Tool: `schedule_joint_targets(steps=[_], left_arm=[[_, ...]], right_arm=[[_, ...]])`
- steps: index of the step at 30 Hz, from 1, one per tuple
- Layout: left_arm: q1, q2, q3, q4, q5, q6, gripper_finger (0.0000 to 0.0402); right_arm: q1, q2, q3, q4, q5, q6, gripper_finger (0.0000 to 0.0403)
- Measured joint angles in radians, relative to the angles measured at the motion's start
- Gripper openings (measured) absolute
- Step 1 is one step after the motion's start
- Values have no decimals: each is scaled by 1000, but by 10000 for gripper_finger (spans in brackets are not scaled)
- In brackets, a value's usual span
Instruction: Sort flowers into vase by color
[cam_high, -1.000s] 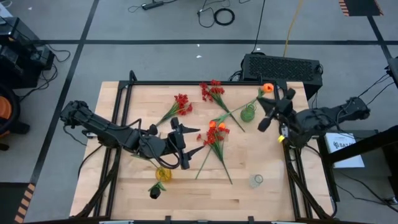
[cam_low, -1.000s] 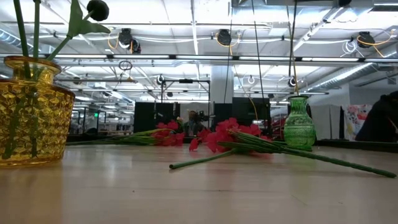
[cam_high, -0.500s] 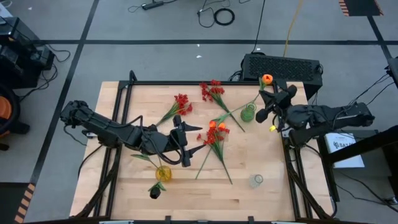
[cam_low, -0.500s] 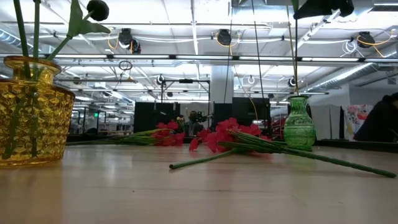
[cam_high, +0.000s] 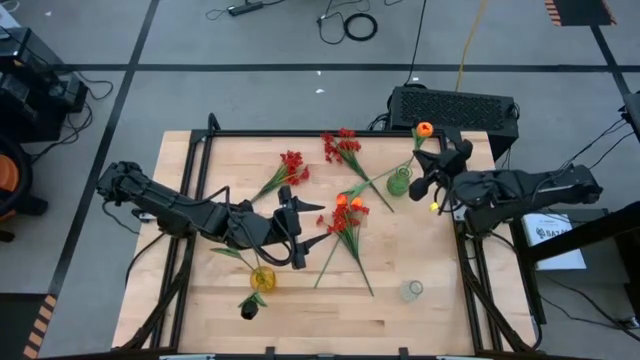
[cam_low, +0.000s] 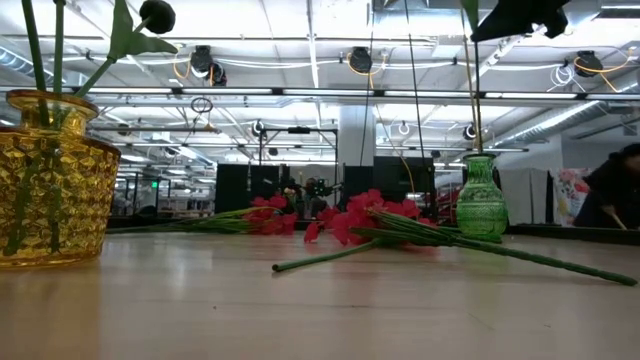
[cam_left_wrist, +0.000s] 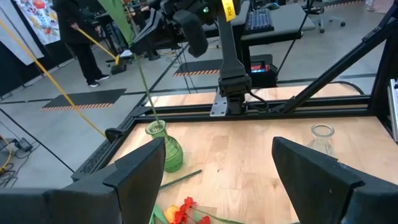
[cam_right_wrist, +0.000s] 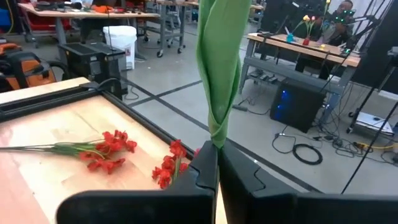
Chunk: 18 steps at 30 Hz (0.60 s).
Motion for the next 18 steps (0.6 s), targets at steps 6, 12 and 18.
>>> schedule_joint_targets(steps=[6, 12, 18], left_arm=[[0, 0, 0, 0, 0, 0, 302], [0, 0, 0, 0, 0, 0, 302], [0, 0, 0, -2, 0, 0, 302]], right_arm=[[-22, 35, 0, -18, 0, 18, 0], [-65, 75, 0, -21, 0, 26, 0], [-100, 124, 0, -20, -5, 29, 0]])
